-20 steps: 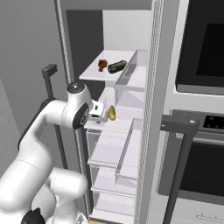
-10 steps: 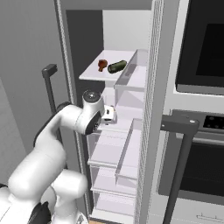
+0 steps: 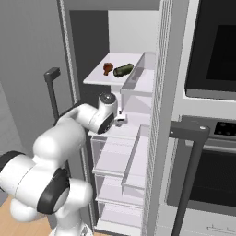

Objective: Place one cucumber and one chicken drumstick in each tupperware on the nearby counter, to pack two identical lunches.

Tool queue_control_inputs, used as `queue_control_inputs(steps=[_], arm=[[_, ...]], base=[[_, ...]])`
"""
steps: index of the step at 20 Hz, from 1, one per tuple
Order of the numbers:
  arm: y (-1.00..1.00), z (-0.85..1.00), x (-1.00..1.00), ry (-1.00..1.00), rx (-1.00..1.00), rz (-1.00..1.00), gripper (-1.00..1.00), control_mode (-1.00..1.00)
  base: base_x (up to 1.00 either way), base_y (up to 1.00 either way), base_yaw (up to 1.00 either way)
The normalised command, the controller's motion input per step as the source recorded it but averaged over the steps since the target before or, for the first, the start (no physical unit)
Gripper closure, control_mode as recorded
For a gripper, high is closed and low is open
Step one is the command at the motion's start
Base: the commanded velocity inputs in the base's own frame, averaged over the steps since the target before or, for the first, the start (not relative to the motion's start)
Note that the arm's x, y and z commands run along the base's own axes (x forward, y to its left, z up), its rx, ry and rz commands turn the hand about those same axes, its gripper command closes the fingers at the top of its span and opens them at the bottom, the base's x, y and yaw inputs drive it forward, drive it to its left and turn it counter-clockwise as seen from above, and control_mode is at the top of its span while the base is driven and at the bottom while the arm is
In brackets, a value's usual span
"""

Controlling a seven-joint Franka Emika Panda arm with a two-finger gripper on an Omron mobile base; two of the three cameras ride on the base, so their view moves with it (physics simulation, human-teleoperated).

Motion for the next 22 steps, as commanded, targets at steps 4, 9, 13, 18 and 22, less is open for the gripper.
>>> queue_control_inputs(steps=[4,9,13,18,22], arm=[[-0.05,-0.21,0.49,0.00,-0.01,0.01,-1.00,-1.00],[-0.03,-0.36,0.37,0.00,-0.02,0.02,-1.00,-1.00],[-0.11,-0.21,0.34,0.00,0.00,0.03,-1.00,-1.00],[-0.14,-0.13,0.37,0.00,0.00,0.03,-1.00,-1.00],[0.00,-0.23,0.42,0.00,0.00,0.01,-1.00,-1.00]], base=[[0.00,0.00,0.00],[0.00,0.00,0.00],[0.00,0.00,0.00],[0.00,0.00,0.00],[0.00,0.00,0.00]])
